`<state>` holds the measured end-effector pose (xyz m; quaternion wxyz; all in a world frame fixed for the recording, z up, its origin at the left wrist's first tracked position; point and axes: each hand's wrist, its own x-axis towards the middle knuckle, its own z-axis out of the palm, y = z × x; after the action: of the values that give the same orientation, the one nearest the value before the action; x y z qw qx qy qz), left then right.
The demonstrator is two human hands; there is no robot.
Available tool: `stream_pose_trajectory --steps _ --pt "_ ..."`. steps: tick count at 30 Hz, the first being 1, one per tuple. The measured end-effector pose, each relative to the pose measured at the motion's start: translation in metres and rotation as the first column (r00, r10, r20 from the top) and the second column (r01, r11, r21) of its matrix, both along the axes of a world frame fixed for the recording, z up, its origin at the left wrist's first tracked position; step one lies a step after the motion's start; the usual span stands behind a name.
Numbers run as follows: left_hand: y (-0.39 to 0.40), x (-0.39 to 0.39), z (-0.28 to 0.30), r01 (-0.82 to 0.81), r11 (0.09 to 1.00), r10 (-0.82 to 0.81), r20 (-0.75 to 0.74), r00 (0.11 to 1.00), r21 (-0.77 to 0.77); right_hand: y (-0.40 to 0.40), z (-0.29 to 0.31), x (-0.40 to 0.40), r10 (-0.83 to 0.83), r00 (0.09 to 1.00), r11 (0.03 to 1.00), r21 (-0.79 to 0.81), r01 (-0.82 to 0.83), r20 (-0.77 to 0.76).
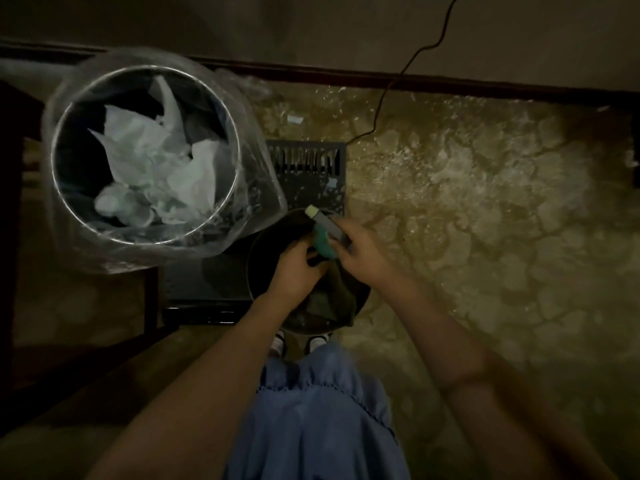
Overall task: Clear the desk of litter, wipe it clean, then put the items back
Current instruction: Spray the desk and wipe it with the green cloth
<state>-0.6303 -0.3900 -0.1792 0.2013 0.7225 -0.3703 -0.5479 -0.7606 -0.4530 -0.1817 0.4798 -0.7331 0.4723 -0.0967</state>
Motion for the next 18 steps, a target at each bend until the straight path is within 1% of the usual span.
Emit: stream_pose_trajectory --steps 4,6,7,8,9,11,12,13,14,16,18 --pt "0.008 0.011 -0.018 0.067 0.997 -0.067 0.002 0.998 0.038 -0.002 -0.014 0.007 0.04 0.999 0.999 0.019 -0.039 -0.018" --pt "0.012 0.019 -0.025 0.088 0.994 -0.09 0.026 0.996 0.06 0.001 -0.016 0.01 0.01 1.0 1.0 0.015 -0.01 0.0" --pt "0.016 0.023 -0.028 0.081 0.994 -0.084 0.048 0.995 0.073 0.004 -0.015 0.011 -0.045 0.999 0.999 -0.015 0.045 0.02" --pt "0.019 0.027 -0.031 0.066 0.994 -0.072 0.075 0.995 0.088 0.008 -0.015 0.01 -0.137 0.99 0.989 -0.049 0.139 0.042" --pt "0.022 0.032 -0.035 0.047 0.994 -0.058 0.106 0.993 0.103 0.014 -0.014 0.008 -0.263 0.964 0.962 -0.063 0.266 0.044" --pt "0.028 0.041 -0.044 0.027 0.991 -0.05 0.172 0.984 0.13 0.034 -0.012 0.005 -0.524 0.851 0.851 -0.045 0.522 -0.031" --pt "0.031 0.045 -0.05 0.033 0.988 -0.062 0.197 0.978 0.15 0.047 -0.015 0.007 -0.605 0.791 0.796 -0.031 0.605 -0.09" --pt "0.034 0.048 -0.056 0.042 0.983 -0.081 0.214 0.974 0.179 0.061 -0.019 0.011 -0.631 0.762 0.772 -0.019 0.636 -0.144" --pt "0.037 0.051 -0.063 0.054 0.976 -0.102 0.226 0.969 0.209 0.073 -0.029 0.016 -0.611 0.769 0.783 0.003 0.622 -0.19" --pt "0.042 0.056 -0.076 0.068 0.963 -0.128 0.223 0.966 0.259 0.09 -0.05 0.033 -0.513 0.822 0.831 0.098 0.547 -0.246" --pt "0.046 0.06 -0.088 0.056 0.952 -0.115 0.183 0.976 0.3 0.095 -0.072 0.053 -0.465 0.84 0.824 0.21 0.526 -0.279"
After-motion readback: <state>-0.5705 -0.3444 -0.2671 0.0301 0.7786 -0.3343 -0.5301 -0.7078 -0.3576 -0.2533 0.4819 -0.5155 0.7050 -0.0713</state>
